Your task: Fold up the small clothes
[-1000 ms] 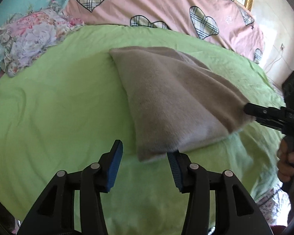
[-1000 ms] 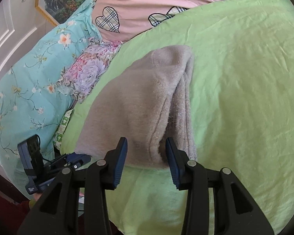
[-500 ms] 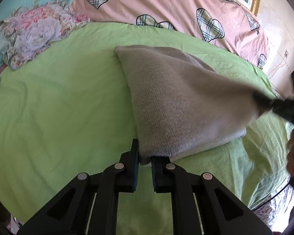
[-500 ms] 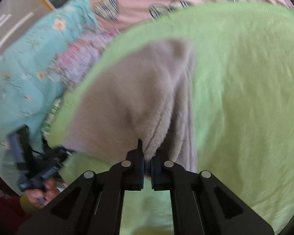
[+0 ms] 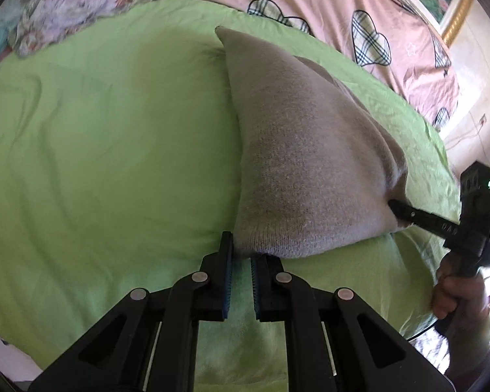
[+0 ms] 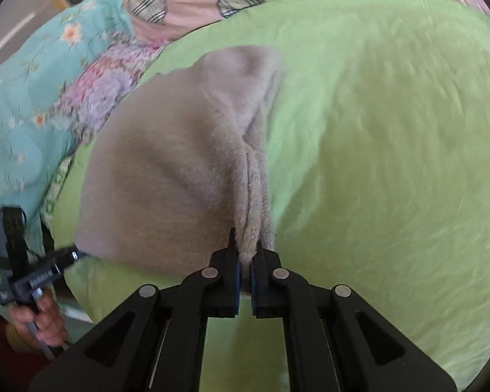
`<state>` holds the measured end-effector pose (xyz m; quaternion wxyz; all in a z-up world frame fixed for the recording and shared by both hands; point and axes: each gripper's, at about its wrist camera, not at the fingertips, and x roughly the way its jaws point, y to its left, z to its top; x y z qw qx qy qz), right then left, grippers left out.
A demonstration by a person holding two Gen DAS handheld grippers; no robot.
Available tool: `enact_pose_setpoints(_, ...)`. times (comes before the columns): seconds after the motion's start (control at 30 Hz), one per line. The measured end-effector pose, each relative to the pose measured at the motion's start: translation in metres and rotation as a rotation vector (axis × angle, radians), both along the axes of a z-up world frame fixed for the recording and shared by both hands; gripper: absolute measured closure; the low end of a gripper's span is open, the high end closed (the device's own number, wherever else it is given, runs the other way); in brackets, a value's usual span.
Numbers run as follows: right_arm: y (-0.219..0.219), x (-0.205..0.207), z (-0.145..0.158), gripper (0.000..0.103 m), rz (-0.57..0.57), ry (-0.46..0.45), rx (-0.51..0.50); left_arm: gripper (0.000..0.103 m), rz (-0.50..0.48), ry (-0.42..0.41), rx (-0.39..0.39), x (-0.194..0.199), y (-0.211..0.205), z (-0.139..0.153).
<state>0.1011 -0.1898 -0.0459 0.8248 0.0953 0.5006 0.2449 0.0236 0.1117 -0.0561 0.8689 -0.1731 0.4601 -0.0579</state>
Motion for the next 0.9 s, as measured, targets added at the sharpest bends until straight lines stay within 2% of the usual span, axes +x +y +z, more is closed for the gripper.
enact_pose_setpoints(0.13, 0.004, -0.004, 0.000, 0.098, 0.002, -0.023, -0.025, 0.094, -0.007, 0.007, -0.033, 0.001, 0.005, -0.004)
enact_pose_setpoints(0.27, -0.004, -0.006, 0.003, 0.097, -0.011, -0.004, 0.002, 0.094, -0.082, 0.017, -0.009, -0.011, 0.003, 0.000)
enact_pose_setpoints(0.37, -0.012, -0.018, 0.016, 0.083, -0.049, -0.015, -0.021, 0.094, -0.137, 0.000, -0.012, -0.025, 0.012, 0.008)
enact_pose_setpoints(0.4, -0.019, -0.022, 0.021, 0.074, -0.066, -0.026, -0.021, 0.094, -0.148, -0.011, -0.018, -0.028, 0.015, 0.014)
enact_pose_setpoints(0.47, -0.030, -0.028, 0.034, 0.073, -0.099, -0.061, 0.008, 0.094, -0.156, -0.046, -0.037, -0.030, 0.020, 0.027)
enact_pose_setpoints(0.6, -0.031, -0.024, 0.057, 0.073, -0.119, -0.118, 0.060, 0.094, -0.158, -0.152, -0.091, -0.003, 0.017, 0.059)
enact_pose_setpoints(0.67, -0.013, -0.016, 0.070, 0.073, -0.096, -0.169, 0.082, 0.094, -0.172, -0.200, -0.114, 0.019, 0.009, 0.071)
enact_pose_setpoints(0.7, -0.003, -0.011, 0.075, 0.073, -0.080, -0.193, 0.086, 0.090, -0.181, -0.216, -0.117, 0.029, 0.004, 0.075)
enact_pose_setpoints(0.73, 0.008, -0.005, 0.077, 0.073, -0.053, -0.212, 0.086, 0.090, -0.178, -0.233, -0.094, 0.043, -0.003, 0.078)
enact_pose_setpoints(0.83, 0.035, 0.011, 0.077, 0.073, 0.000, -0.249, 0.059, 0.092, -0.200, -0.227, -0.063, 0.077, -0.015, 0.077)
enact_pose_setpoints(0.9, 0.053, 0.030, 0.071, 0.073, 0.024, -0.236, 0.042, 0.093, -0.209, -0.204, -0.040, 0.098, -0.020, 0.073)
